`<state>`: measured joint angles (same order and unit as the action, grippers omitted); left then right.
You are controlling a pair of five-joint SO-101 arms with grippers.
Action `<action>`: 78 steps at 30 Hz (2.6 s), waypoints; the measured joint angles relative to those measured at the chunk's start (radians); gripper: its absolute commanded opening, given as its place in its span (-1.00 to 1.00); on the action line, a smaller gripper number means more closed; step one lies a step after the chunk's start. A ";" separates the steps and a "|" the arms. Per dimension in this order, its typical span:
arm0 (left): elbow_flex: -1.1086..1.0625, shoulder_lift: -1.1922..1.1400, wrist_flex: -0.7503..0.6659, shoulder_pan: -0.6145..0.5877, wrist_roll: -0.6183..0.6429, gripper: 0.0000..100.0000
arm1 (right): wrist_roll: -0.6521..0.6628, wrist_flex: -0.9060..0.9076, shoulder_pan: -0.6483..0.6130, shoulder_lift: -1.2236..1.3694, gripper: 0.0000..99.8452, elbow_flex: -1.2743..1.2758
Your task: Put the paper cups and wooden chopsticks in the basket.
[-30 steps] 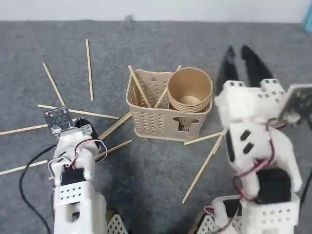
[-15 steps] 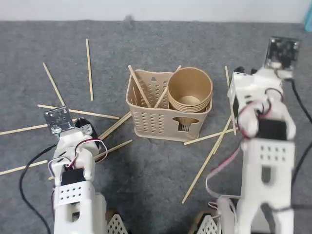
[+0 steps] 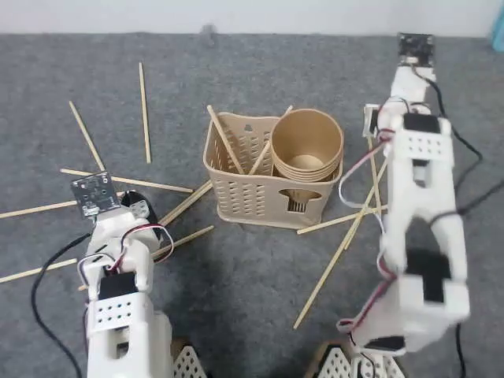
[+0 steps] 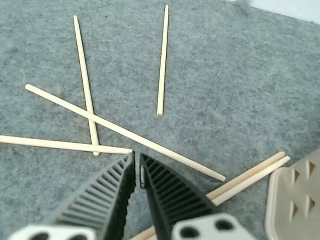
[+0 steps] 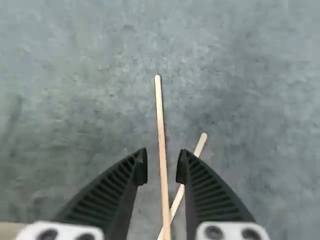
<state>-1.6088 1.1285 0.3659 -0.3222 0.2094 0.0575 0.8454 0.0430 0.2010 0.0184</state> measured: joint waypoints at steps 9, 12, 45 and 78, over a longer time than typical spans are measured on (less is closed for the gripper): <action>0.000 0.000 0.000 0.000 0.000 -0.97 | 0.057 0.000 -0.009 0.413 -0.80 -0.350; 0.000 0.000 0.000 0.000 0.000 -0.97 | 0.060 0.000 -0.021 0.532 -0.80 -0.466; 0.000 0.000 0.000 0.000 0.000 -0.97 | 0.063 0.833 0.054 0.835 -0.98 -1.450; 0.000 0.000 0.000 0.000 0.000 -0.97 | -0.074 0.911 0.149 -0.330 -0.99 -0.799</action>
<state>-1.6088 1.1285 0.3659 -0.3222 0.2094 -0.0161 1.7568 0.1918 -0.1289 -0.7810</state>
